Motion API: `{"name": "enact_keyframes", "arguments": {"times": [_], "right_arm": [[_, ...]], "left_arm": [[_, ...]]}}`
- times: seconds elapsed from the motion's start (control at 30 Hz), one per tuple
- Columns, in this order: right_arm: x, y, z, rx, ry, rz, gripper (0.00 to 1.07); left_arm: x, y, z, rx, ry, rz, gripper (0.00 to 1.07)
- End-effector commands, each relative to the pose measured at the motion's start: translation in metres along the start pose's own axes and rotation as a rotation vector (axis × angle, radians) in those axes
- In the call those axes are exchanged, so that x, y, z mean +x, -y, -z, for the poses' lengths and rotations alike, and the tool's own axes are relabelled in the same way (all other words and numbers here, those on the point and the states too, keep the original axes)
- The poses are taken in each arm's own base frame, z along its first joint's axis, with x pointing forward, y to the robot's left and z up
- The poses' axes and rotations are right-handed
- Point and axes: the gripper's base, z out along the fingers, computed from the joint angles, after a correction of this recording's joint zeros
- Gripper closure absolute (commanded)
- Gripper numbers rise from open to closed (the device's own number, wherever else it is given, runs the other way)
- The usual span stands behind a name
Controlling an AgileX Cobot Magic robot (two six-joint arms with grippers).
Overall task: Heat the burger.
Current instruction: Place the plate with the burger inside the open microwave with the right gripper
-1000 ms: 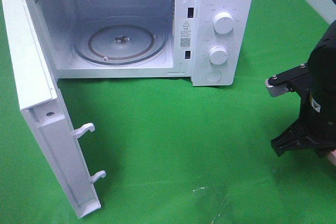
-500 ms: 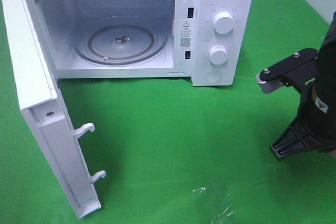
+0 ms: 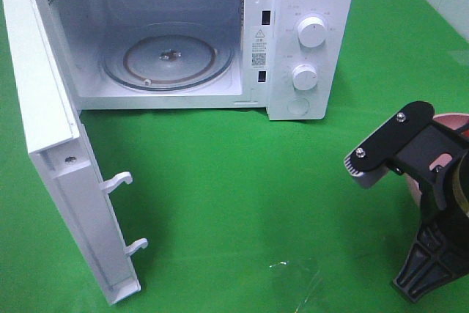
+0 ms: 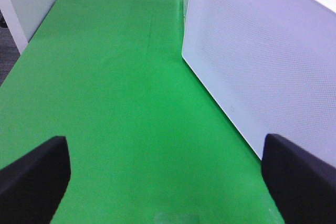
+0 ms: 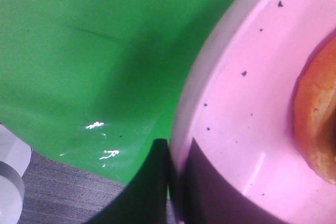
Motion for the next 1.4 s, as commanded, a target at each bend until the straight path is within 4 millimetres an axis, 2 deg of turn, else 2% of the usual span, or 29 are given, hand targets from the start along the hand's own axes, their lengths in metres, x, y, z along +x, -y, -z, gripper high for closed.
{"name": "enact_keyframes", "arguments": {"times": [0.03,0.47,0.63,1.4], "right_arm": [[0.004,0.001,0.004,0.056,0.012,0.046,1.07],[0.017,-0.027,0.023,0.074,0.086,0.225,1.07],[0.018,-0.031,0.025,0.079,0.104,0.272,1.07],[-0.002,-0.041,0.030,0.086,0.340,0.743,1.07]], "left_arm": [[0.001,0.000,0.002,0.001,0.026,-0.004,0.16],[0.001,0.000,0.002,0.001,0.026,-0.004,0.16],[0.001,0.000,0.002,0.001,0.026,-0.004,0.16],[0.001,0.000,0.002,0.001,0.026,-0.004,0.16]]}}
